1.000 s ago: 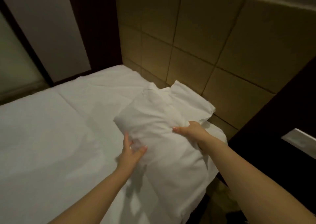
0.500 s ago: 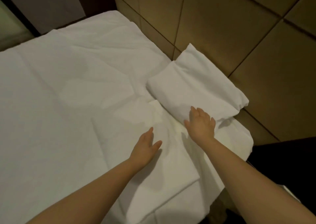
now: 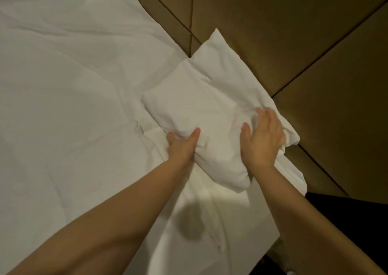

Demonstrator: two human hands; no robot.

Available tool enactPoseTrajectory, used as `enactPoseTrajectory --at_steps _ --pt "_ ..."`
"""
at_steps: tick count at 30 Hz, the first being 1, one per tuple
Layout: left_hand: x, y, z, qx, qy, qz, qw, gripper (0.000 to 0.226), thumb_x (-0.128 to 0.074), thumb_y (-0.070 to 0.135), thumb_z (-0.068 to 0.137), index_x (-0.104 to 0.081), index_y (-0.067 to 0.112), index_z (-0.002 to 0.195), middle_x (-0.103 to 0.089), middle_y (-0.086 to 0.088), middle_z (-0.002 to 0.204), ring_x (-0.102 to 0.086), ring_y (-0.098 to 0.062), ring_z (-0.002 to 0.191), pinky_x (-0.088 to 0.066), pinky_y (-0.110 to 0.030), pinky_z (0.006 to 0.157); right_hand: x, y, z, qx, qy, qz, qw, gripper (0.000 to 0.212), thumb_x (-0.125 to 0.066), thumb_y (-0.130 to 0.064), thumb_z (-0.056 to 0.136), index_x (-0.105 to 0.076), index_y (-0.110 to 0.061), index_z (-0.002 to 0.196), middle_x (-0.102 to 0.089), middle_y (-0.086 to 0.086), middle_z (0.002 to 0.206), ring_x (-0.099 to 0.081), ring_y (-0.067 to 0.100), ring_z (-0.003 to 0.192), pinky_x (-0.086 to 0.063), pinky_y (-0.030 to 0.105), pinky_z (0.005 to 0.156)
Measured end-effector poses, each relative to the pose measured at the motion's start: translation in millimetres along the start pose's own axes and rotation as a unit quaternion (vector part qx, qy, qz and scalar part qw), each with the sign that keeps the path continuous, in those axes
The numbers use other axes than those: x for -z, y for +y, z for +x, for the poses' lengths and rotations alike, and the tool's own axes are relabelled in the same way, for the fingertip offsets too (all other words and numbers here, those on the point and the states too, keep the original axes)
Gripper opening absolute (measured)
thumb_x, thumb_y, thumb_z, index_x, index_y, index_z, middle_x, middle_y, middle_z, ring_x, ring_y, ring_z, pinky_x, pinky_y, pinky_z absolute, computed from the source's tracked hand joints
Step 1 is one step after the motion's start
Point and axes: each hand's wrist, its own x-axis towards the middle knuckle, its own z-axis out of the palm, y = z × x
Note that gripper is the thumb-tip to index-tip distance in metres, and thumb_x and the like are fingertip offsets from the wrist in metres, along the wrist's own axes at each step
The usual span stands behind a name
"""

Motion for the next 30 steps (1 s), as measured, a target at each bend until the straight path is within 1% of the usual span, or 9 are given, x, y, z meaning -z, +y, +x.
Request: enactPoseTrajectory --at_steps 3,7,11,14,17,19,23,27,30 --pt "-2 7 3 0.012 -0.004 -0.096 0.995 0.13 -0.076 0.063 0.043 -0.012 0.022 0.148 -0.04 -0.006 0.145 -0.045 -0.028 0.127 -0.039 -0.045 0.106 11 13 3 -0.09 0.08 0.007 0.993 0.049 -0.055 -0.034 0.091 -0.044 -0.017 0.136 -0.04 0.01 0.142 -0.032 0.028 0.131 -0.022 0.046 0.106" --pt "-9 13 15 0.055 -0.003 -0.181 0.982 0.122 -0.084 0.052 0.036 -0.034 0.013 0.14 -0.054 -0.003 0.132 -0.057 -0.025 0.113 -0.046 -0.043 0.099 12 13 3 -0.18 0.009 0.053 0.982 0.069 -0.062 -0.048 0.084 -0.036 -0.019 0.14 -0.035 0.01 0.143 -0.032 0.032 0.127 -0.032 0.046 0.1" --pt "-7 28 -2 0.04 -0.083 -0.243 0.966 0.058 -0.078 0.019 0.074 -0.054 0.007 0.125 -0.064 -0.009 0.121 -0.064 -0.022 0.101 -0.053 -0.036 0.087 20 14 14 -0.175 -0.074 0.013 0.982 0.065 -0.056 -0.06 0.082 -0.044 -0.023 0.135 -0.054 0.007 0.128 -0.039 0.032 0.118 -0.031 0.044 0.097" --pt "1 47 -36 0.04 -0.139 -0.279 0.949 0.045 -0.07 0.013 0.082 -0.055 0.007 0.124 -0.065 -0.009 0.119 -0.063 -0.024 0.103 -0.051 -0.038 0.091 41 8 19 -0.153 -0.107 -0.017 0.982 0.048 -0.048 -0.057 0.087 -0.061 -0.019 0.113 -0.061 0.007 0.109 -0.04 0.03 0.111 -0.027 0.04 0.089" --pt "18 68 -81 0.03 -0.204 -0.33 0.921 0.057 -0.075 0.02 0.073 -0.056 0.005 0.125 -0.064 -0.012 0.12 -0.061 -0.028 0.11 -0.044 -0.045 0.101 71 -16 16 -0.144 -0.093 0.049 0.984 0.033 -0.045 -0.049 0.092 -0.062 -0.02 0.094 -0.059 0.004 0.099 -0.041 0.027 0.109 -0.026 0.038 0.09" --pt "38 81 -116 0.016 -0.222 -0.347 0.911 0.059 -0.073 0.025 0.071 -0.057 0.003 0.124 -0.064 -0.014 0.119 -0.06 -0.03 0.112 -0.042 -0.045 0.103 98 -37 9 -0.135 -0.084 0.12 0.98 0.03 -0.045 -0.048 0.092 -0.062 -0.023 0.092 -0.059 0.001 0.096 -0.049 0.026 0.103 -0.035 0.039 0.094" --pt "102 83 -179 -0.009 -0.231 -0.36 0.904 0.031 -0.059 0.031 0.086 -0.065 0.007 0.105 -0.07 -0.012 0.105 -0.064 -0.027 0.103 -0.045 -0.044 0.097 171 -84 -21 -0.12 -0.126 0.32 0.931 0.014 -0.054 -0.048 0.089 -0.055 -0.035 0.092 -0.057 -0.013 0.089 -0.057 0.013 0.083 -0.043 0.03 0.07" --pt "176 42 -207 -0.022 -0.207 -0.33 0.921 0.025 -0.055 0.031 0.089 -0.066 0.008 0.093 -0.073 -0.008 0.079 -0.071 -0.019 0.069 -0.055 -0.028 0.059 211 -102 -63 -0.083 -0.317 0.347 0.879 0.059 -0.066 -0.066 0.071 -0.046 -0.041 0.12 -0.061 -0.013 0.11 -0.063 0.016 0.096 -0.048 0.038 0.087" --pt "227 -9 -198 0.013 -0.206 -0.313 0.927 0.045 -0.06 0.031 0.079 -0.061 0.006 0.116 -0.071 -0.012 0.102 -0.069 -0.025 0.092 -0.055 -0.033 0.071 180 -104 -110 -0.105 -0.395 0.312 0.858 0.094 -0.069 -0.071 0.064 -0.033 -0.034 0.143 -0.05 -0.008 0.138 -0.055 0.019 0.116 -0.037 0.038 0.104"
